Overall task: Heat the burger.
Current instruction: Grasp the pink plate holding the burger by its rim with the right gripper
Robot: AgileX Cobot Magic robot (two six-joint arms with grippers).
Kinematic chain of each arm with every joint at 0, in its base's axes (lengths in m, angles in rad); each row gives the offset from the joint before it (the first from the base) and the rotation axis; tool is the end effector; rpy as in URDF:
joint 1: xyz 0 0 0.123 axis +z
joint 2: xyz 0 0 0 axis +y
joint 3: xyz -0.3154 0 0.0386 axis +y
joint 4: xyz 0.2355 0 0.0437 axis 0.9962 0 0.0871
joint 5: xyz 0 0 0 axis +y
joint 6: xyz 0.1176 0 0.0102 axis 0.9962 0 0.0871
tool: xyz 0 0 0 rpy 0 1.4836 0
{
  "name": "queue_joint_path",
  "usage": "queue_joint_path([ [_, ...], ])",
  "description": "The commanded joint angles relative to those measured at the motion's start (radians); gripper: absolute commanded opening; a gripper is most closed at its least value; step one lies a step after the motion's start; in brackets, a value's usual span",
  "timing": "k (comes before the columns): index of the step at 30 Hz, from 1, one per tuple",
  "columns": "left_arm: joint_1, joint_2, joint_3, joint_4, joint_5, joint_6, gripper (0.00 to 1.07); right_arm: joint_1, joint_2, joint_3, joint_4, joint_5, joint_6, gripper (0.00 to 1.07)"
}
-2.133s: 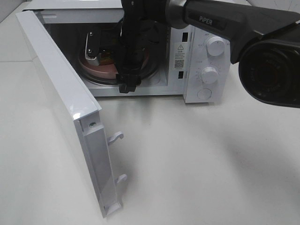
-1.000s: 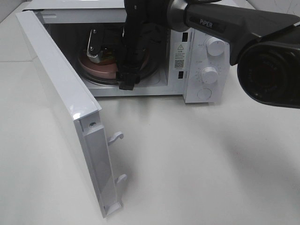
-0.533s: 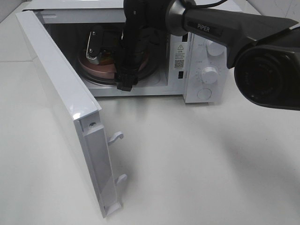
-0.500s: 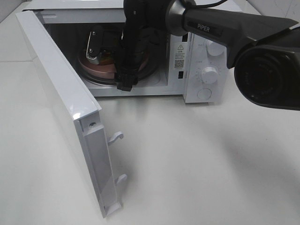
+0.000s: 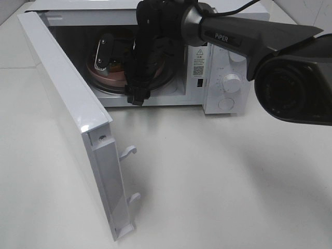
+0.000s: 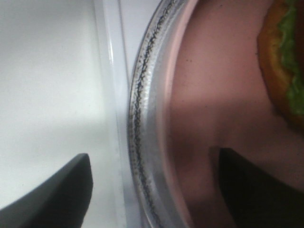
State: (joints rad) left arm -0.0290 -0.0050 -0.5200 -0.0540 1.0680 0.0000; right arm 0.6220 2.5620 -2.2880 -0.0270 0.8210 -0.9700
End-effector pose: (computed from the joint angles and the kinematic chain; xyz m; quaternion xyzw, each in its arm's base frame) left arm -0.0280 -0.0048 0.2640 0.0138 0.8482 -0.0346 0.5284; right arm 0.4780 0.3398 0.1420 -0.6906 0.6676 -0.0600 0.2715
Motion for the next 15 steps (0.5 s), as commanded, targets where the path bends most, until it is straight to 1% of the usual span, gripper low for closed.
queue_joint_path([
  [1,0.003,-0.005,0.004,-0.001,0.003,0.000,1.00,-0.004,0.008,-0.003,0.013,-0.004,0.004,0.74],
  [15,0.003,-0.005,0.004,-0.001,0.003,0.000,1.00,-0.004,0.030,-0.003,0.027,0.003,0.005,0.73],
])
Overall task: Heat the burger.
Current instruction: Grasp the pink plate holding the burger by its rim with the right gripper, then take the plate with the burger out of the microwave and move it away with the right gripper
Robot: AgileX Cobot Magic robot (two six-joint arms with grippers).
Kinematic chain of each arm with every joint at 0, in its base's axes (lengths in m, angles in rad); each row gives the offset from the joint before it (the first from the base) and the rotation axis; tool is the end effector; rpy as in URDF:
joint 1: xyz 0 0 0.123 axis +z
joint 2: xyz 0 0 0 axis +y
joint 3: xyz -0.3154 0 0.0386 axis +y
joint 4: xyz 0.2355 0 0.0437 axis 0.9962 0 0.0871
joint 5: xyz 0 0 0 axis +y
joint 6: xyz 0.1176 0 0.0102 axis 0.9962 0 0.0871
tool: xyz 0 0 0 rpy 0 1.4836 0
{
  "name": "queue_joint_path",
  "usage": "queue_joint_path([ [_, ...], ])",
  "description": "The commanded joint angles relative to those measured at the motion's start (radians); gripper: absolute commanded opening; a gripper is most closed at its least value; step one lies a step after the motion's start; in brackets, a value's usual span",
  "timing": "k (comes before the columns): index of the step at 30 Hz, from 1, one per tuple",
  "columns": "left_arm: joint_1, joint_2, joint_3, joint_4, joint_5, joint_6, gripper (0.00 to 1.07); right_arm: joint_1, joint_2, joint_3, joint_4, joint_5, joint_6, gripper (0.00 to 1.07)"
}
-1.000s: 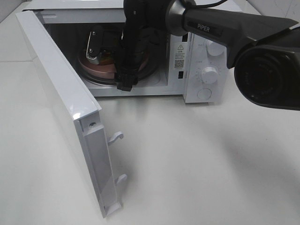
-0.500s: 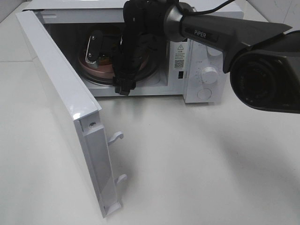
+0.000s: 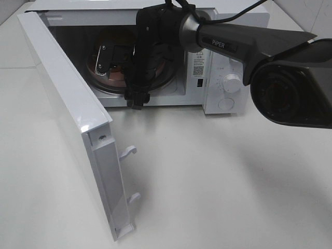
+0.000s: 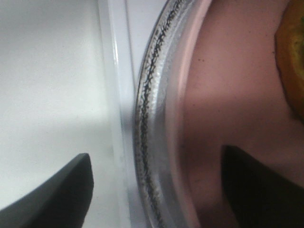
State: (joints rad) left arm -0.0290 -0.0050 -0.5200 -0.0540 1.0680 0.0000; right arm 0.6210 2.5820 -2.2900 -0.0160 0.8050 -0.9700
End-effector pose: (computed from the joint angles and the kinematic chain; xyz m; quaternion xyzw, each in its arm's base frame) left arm -0.0280 -0.0048 0.2640 0.0138 0.8482 -0.0346 0.5284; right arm 0.4795 0.3414 0.1318 -0.6889 0.6699 -0.0550 0.2714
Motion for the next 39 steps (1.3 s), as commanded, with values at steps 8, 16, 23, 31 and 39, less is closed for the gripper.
queue_joint_path([
  [8,0.003,-0.005,0.004,-0.001,0.003,0.000,1.00,-0.003,0.010,-0.001,0.016,0.026,0.009,0.65],
  [16,0.003,-0.005,0.004,-0.001,0.003,0.000,1.00,-0.003,0.010,-0.001,0.016,0.064,0.034,0.33],
  [23,0.003,-0.005,0.004,-0.001,0.003,0.000,1.00,-0.003,0.010,-0.001,0.016,0.110,0.027,0.00],
  [31,0.003,-0.005,0.004,-0.001,0.003,0.000,1.00,-0.003,-0.001,-0.001,0.031,0.156,0.023,0.00],
  [39,0.003,-0.005,0.004,-0.001,0.003,0.000,1.00,-0.003,-0.022,0.002,0.016,0.200,0.027,0.00],
])
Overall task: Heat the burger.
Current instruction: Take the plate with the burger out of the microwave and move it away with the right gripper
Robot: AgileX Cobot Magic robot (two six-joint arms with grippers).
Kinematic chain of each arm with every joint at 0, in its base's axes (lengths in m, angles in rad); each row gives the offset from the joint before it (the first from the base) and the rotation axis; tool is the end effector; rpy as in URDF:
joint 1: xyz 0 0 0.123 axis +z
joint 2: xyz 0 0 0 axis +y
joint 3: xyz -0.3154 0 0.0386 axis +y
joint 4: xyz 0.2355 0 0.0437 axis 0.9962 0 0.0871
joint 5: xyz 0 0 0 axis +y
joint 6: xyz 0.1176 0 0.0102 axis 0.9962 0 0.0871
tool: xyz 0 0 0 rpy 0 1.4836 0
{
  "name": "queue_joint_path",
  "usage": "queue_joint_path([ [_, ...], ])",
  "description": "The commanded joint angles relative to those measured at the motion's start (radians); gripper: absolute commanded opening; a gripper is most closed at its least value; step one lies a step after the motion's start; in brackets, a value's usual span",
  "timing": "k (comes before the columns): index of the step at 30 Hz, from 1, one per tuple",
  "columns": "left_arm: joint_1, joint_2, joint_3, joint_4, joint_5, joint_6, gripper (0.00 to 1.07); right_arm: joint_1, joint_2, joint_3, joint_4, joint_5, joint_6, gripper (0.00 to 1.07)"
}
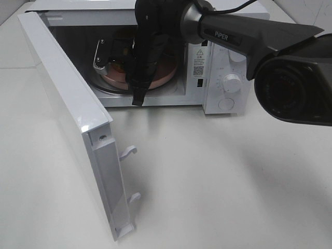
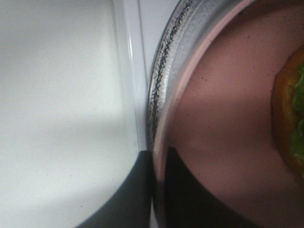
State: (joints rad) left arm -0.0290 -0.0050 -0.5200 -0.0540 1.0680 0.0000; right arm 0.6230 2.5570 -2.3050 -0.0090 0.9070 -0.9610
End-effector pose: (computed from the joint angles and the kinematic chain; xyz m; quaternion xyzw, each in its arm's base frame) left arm -0.0280 -0.0048 0.2640 0.0138 0.8482 -0.0346 0.5284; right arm 0.4713 0.3376 0.1448 -0.6910 0.6794 -0.0456 0.2427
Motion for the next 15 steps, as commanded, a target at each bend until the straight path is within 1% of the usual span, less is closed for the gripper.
queue_joint_path([
  [1,0.003,-0.005,0.004,-0.001,0.003,0.000,1.00,-0.005,0.003,0.017,0.009,0.098,0.018,0.00],
  [3,0.003,-0.005,0.004,-0.001,0.003,0.000,1.00,0.004,-0.021,0.052,0.009,0.090,0.017,0.00],
  [4,0.003,-0.005,0.004,-0.001,0.003,0.000,1.00,0.004,-0.021,0.052,0.009,0.090,0.017,0.00],
  [5,0.003,-0.005,0.004,-0.001,0.003,0.000,1.00,0.004,-0.036,0.074,0.009,0.077,0.017,0.00],
  [6,0.003,-0.005,0.004,-0.001,0.003,0.000,1.00,0.007,-0.068,0.128,0.009,0.039,0.015,0.00],
  [7,0.003,-0.005,0.004,-0.001,0.003,0.000,1.00,0.007,-0.068,0.128,0.009,0.039,0.015,0.00],
  [8,0.003,-0.005,0.004,-0.001,0.003,0.000,1.00,0.007,-0.089,0.165,0.009,0.010,0.014,0.00],
  [9,0.003,-0.005,0.004,-0.001,0.003,0.000,1.00,0.007,-0.089,0.165,0.009,0.010,0.014,0.00],
  [11,0.003,-0.005,0.004,-0.001,0.003,0.000,1.00,0.007,-0.163,0.290,0.009,-0.071,0.003,0.00],
  [14,0.003,-0.005,0.004,-0.001,0.003,0.000,1.00,0.007,-0.179,0.317,0.002,-0.085,0.003,0.00],
  [15,0.003,-0.005,0.004,-0.001,0.003,0.000,1.00,0.007,-0.206,0.356,-0.010,-0.098,-0.001,0.00],
])
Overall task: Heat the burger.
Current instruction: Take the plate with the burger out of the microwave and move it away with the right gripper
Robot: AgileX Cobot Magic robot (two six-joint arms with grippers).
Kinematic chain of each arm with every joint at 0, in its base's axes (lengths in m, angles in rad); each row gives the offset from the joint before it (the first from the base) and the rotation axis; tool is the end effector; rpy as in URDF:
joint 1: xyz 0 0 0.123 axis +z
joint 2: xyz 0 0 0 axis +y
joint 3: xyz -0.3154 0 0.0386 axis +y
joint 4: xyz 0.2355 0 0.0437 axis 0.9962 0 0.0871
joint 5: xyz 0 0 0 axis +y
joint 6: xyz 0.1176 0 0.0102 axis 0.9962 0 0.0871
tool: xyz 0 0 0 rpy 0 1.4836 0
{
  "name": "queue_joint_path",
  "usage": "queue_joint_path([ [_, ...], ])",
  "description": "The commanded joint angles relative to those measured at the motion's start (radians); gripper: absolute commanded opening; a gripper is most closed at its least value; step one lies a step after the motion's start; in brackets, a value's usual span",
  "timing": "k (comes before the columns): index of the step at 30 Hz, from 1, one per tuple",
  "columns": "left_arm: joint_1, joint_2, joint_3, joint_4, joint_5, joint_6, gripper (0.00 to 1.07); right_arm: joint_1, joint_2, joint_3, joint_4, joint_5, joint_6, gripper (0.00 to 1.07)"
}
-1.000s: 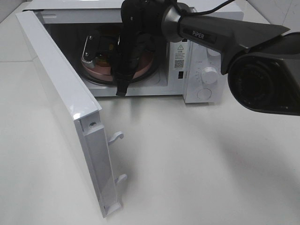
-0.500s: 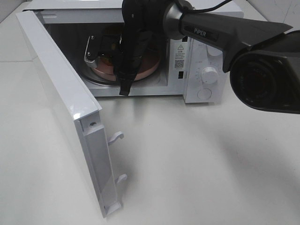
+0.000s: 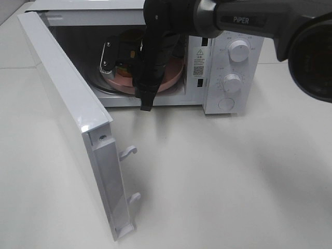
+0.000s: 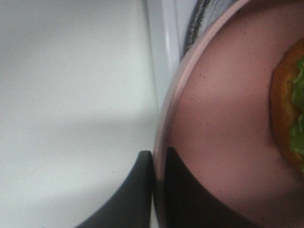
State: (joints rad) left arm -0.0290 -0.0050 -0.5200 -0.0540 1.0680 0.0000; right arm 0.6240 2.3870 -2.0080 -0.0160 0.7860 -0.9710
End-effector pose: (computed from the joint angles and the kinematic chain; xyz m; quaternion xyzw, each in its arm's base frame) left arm -0.0280 -0.0048 0.2640 0.0138 0.8482 -0.0346 0.5284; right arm 0.4447 0.3185 0.1604 -0.6968 0.6744 -0.0489 0.2392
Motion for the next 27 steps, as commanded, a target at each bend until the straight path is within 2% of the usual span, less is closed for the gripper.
queue_joint_path([
  [1,0.003,-0.005,0.004,-0.001,0.003,0.000,1.00,0.006,-0.060,0.092,-0.010,0.009,0.008,0.00],
  [8,0.003,-0.005,0.004,-0.001,0.003,0.000,1.00,0.006,-0.144,0.224,-0.018,-0.061,-0.028,0.00],
  [12,0.003,-0.005,0.004,-0.001,0.003,0.000,1.00,0.006,-0.226,0.352,-0.036,-0.152,-0.028,0.00],
  [13,0.003,-0.005,0.004,-0.001,0.003,0.000,1.00,0.006,-0.226,0.352,-0.036,-0.152,-0.028,0.00],
  [17,0.003,-0.005,0.004,-0.001,0.003,0.000,1.00,0.006,-0.298,0.457,-0.053,-0.243,-0.029,0.00],
  [27,0.003,-0.005,0.004,-0.001,0.003,0.000,1.00,0.006,-0.406,0.588,-0.059,-0.375,-0.029,0.00],
])
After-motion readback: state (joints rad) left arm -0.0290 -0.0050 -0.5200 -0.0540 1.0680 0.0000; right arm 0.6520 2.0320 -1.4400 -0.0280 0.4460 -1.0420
